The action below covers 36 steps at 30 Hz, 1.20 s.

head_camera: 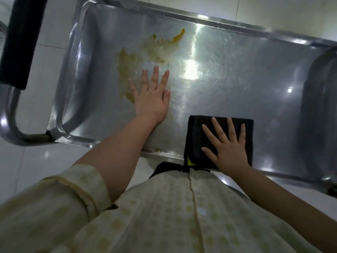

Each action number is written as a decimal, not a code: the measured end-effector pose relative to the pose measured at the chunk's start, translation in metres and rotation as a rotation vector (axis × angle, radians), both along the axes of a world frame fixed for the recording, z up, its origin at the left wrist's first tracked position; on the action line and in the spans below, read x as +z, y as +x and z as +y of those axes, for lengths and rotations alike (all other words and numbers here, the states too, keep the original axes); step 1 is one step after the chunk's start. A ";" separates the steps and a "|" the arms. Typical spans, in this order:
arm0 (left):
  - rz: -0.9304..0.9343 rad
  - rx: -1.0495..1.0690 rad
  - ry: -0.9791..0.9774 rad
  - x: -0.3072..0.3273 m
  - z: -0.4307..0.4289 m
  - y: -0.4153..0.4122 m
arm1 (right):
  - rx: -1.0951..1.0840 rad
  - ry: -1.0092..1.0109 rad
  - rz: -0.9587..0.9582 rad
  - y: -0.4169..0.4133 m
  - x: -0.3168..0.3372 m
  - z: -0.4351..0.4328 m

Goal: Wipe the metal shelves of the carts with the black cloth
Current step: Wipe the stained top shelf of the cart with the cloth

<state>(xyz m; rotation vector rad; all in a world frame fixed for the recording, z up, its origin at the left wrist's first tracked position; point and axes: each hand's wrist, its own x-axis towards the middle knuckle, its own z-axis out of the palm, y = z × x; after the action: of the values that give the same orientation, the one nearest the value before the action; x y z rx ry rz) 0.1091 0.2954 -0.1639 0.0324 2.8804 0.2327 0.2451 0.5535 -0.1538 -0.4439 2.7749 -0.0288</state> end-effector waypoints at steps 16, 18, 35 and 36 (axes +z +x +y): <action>-0.124 -0.298 0.141 0.040 0.073 0.083 | -0.476 -0.219 -0.061 -0.060 0.009 -0.009; -0.154 -0.274 0.087 0.026 0.090 0.108 | -0.453 -0.192 -0.043 -0.063 0.005 -0.004; -0.032 -0.208 -0.113 0.014 0.016 -0.024 | -0.404 -0.043 -0.015 -0.070 -0.006 -0.006; -0.043 -0.207 -0.109 0.013 0.018 -0.013 | -0.406 -0.038 -0.012 -0.069 -0.007 -0.006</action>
<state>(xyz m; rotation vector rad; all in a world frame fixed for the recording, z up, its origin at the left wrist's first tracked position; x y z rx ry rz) 0.0961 0.3130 -0.1505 0.2994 2.8153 0.0373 0.1760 0.5471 -0.1607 0.1166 2.8073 -0.1779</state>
